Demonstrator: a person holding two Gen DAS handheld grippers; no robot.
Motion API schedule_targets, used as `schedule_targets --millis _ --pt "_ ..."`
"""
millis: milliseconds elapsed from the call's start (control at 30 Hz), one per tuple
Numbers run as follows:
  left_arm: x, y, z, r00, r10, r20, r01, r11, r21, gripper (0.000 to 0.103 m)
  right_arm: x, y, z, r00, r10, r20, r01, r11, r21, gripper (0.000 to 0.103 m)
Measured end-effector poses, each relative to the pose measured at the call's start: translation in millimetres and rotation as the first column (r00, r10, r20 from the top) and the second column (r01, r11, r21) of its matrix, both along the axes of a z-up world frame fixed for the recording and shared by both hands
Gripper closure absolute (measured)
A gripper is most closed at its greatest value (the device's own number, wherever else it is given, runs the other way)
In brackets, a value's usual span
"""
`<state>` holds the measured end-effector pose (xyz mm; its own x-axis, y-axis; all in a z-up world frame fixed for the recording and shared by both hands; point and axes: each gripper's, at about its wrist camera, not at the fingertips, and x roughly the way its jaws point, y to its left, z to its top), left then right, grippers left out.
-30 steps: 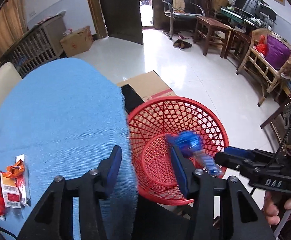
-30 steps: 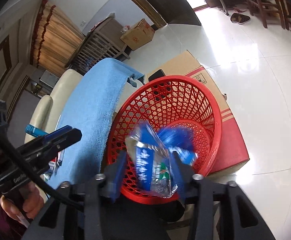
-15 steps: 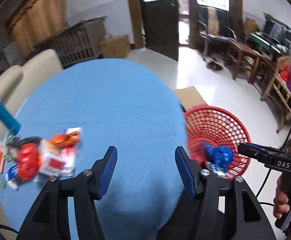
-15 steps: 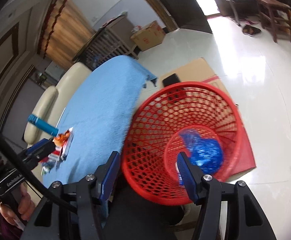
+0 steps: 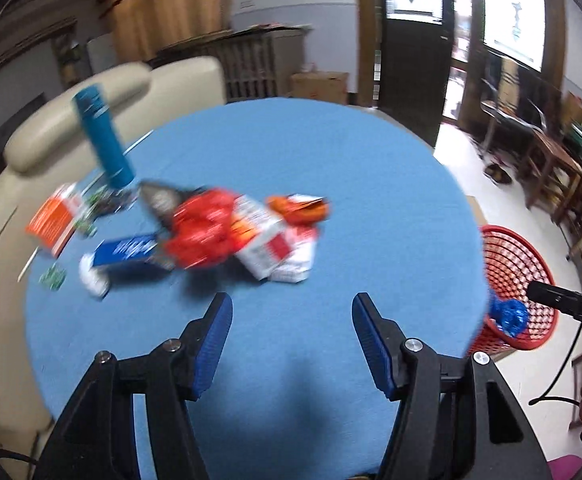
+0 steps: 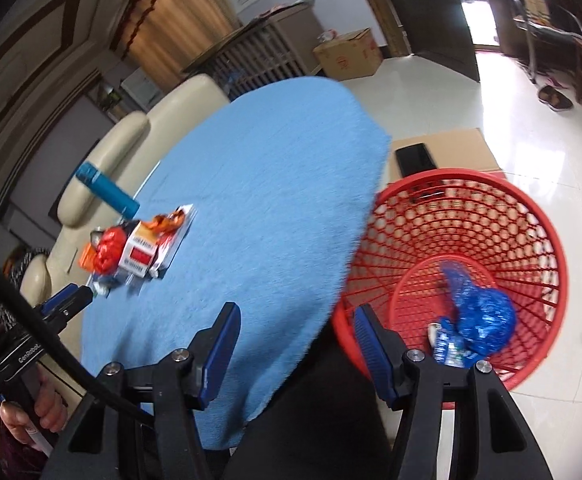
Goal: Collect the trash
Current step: 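Move both open tools back over the table toward the remaining trash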
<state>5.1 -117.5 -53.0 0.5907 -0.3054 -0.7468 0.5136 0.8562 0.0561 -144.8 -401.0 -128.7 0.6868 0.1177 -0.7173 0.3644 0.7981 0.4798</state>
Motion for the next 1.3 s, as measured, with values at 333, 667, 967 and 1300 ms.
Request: schedule_targets --millis 333,667,967,1300 --pt "45.0 70.3 1.6 0.981 0.183 -0.057 -0.188 0.978 -0.092 0.035 45.3 56.2 2.8 0.99 0.14 -0.019 -0.141 0.989 -0.042 0.04" --pt "113.3 59.8 -8.0 0.947 0.201 -0.25 -0.263 0.932 -0.25 0.03 53.0 74.1 3.2 0.981 0.184 -0.055 -0.188 0.977 -0.098 0.04" --pt "126.2 52.7 -29.6 0.932 0.207 -0.298 -0.277 0.935 -0.219 0.052 61.0 81.7 1.7 0.976 0.206 -0.075 -0.213 0.971 -0.111 0.04" --pt "97.6 110.3 -63.9 0.887 0.266 -0.378 -0.332 0.935 -0.122 0.073 80.9 101.5 11.5 0.961 0.269 -0.066 -0.276 0.95 -0.147 0.04"
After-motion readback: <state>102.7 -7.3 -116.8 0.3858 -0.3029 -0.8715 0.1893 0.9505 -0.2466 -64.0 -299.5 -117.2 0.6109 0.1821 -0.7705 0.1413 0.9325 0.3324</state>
